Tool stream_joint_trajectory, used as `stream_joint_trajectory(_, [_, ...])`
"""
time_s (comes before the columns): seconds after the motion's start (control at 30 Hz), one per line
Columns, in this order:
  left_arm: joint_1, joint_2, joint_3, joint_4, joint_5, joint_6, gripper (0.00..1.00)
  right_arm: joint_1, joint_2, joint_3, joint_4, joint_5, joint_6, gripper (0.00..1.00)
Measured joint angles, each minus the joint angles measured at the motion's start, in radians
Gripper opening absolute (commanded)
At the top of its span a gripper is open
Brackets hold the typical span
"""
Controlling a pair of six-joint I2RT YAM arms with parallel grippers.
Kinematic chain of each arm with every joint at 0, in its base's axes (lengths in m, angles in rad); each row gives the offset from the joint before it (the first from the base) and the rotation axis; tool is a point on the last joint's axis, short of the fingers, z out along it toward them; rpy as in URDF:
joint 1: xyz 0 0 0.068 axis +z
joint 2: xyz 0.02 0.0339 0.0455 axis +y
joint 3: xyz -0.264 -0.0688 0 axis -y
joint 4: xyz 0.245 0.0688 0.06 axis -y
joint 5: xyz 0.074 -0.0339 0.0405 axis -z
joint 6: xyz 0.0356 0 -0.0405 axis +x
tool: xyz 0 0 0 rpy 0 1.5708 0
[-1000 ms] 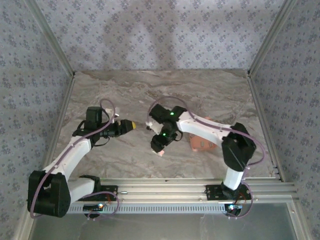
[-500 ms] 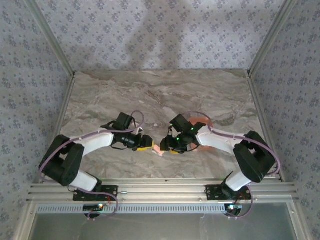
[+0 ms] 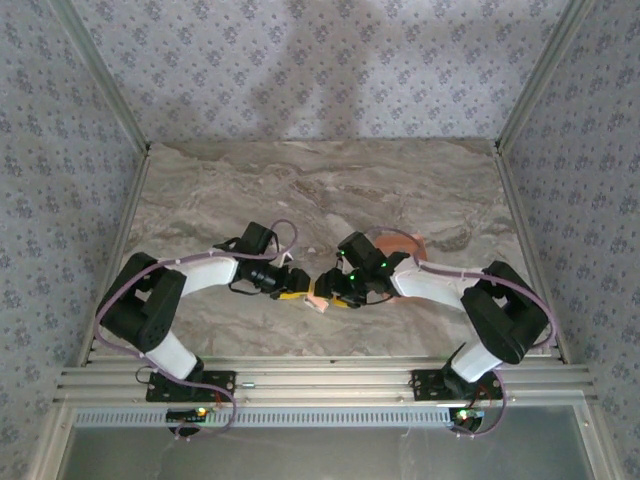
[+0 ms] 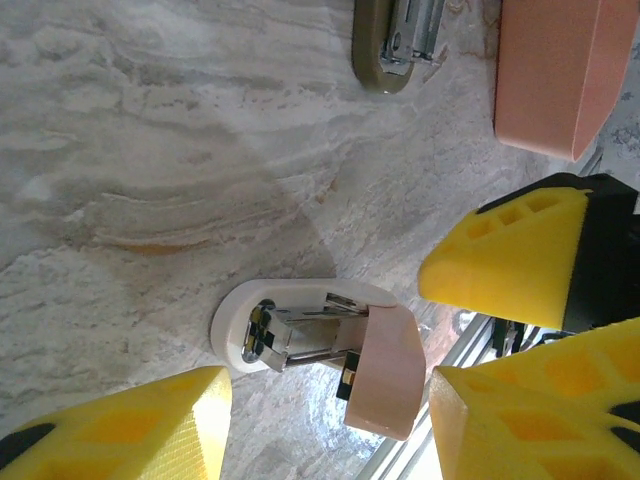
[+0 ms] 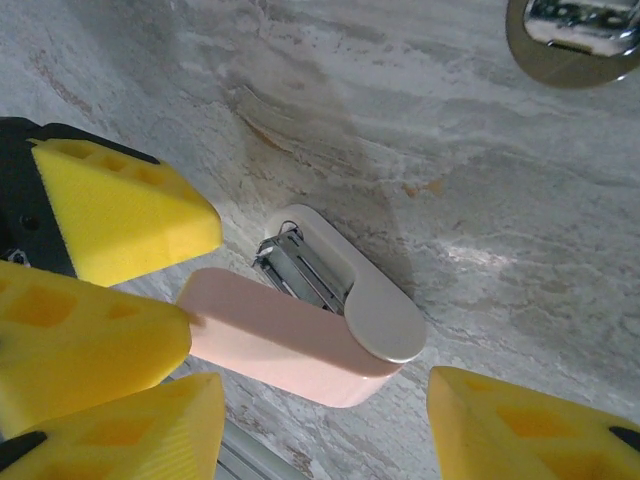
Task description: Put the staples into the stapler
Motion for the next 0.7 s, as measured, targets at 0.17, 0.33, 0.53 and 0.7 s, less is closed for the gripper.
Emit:
stream_joint_trajectory(0.17, [-0.002, 0.0, 0.0, 0.0, -0.003, 0.01, 0.52, 0.005, 0.026, 0.0, 0.004, -0.006, 0.0, 0.55])
stream_joint_trajectory(0.33, [-0.002, 0.004, 0.0, -0.013, -0.023, 0.02, 0.5, 0.007, 0.047, 0.0, 0.003, -0.006, 0.0, 0.54])
stream_joint_trajectory(0.53, [-0.003, 0.029, 0.0, -0.04, -0.039, 0.039, 0.48, 0.007, 0.067, 0.003, 0.008, -0.007, 0.0, 0.54])
stream_joint_trajectory(0.7, [-0.008, 0.036, 0.0, -0.05, -0.039, 0.056, 0.47, 0.007, 0.079, 0.014, 0.005, -0.014, 0.0, 0.53])
